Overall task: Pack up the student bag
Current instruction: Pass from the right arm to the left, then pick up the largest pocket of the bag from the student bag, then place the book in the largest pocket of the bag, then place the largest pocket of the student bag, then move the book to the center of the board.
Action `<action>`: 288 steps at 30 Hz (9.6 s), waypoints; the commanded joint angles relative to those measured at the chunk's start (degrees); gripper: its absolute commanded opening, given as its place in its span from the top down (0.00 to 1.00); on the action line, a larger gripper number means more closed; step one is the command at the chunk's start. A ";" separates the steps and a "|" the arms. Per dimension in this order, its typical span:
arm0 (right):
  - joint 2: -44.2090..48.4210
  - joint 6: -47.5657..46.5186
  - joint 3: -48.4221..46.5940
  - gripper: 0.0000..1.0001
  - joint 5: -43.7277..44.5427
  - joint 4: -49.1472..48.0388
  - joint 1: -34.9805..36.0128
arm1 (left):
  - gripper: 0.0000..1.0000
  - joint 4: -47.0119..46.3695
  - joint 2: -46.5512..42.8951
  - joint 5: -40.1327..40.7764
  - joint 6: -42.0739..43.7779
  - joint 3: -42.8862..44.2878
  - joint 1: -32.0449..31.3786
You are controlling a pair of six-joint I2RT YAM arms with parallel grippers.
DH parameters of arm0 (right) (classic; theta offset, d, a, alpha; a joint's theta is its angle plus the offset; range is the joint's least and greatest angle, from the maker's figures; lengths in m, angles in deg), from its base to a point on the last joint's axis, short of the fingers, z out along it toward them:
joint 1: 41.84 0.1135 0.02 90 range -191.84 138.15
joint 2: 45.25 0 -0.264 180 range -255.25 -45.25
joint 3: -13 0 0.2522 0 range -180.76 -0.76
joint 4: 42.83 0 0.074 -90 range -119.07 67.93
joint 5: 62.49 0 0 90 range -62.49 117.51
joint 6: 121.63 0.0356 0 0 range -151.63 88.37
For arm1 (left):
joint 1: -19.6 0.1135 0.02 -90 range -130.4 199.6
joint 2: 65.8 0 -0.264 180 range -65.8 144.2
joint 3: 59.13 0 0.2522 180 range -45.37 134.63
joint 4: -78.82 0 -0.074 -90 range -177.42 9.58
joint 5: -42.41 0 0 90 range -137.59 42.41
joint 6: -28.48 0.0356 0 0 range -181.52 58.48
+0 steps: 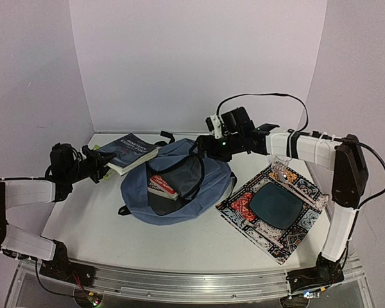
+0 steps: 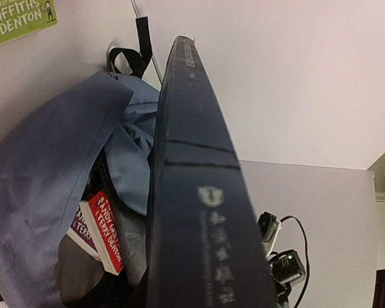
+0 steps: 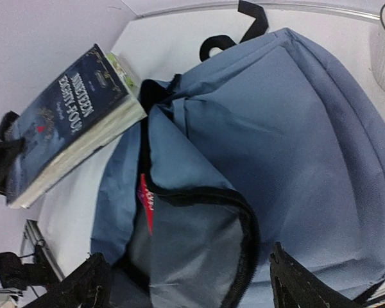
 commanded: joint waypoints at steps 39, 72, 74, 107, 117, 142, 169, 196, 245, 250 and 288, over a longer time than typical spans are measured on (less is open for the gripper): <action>0.11 -13.89 -23.36 1.00 -3.98 5.23 1.47 | 1.00 10.01 -11.83 -12.90 7.29 -2.01 -6.30; -2.09 -11.80 -24.43 1.00 -6.37 1.58 7.14 | 1.00 -9.78 18.39 2.49 4.44 7.25 -16.73; -2.32 -11.74 -24.43 1.00 -6.17 1.52 7.72 | 1.00 -10.08 21.49 3.75 4.72 9.86 -17.68; -4.44 -8.95 -20.15 1.00 -3.38 1.69 8.66 | 0.34 12.95 28.37 21.64 21.77 23.48 -24.85; -5.15 -6.95 -15.73 1.00 -1.94 1.69 7.34 | 0.11 35.96 19.92 31.74 32.59 26.38 -24.86; -7.27 -2.87 -6.32 0.54 -1.92 1.26 3.47 | 0.01 55.29 26.94 38.00 46.99 37.57 -1.53; 0.97 -8.65 -1.45 0.02 -0.88 0.02 3.47 | 0.19 64.85 60.02 46.80 55.80 73.62 -0.96; 2.60 -9.59 -0.15 0.02 -2.52 -1.24 3.47 | 0.18 71.46 15.62 46.72 43.46 24.98 -5.70; 14.72 -11.10 13.90 0.02 -5.80 -4.87 8.84 | 0.06 69.33 12.96 39.45 44.00 24.23 -4.00; 14.82 -10.46 14.16 0.02 -4.56 -4.99 12.20 | 0.06 64.03 16.60 31.77 46.03 23.36 0.38; -2.47 7.85 7.93 0.08 1.99 -7.71 29.55 | 0.06 68.91 -5.34 40.35 20.01 6.58 -17.10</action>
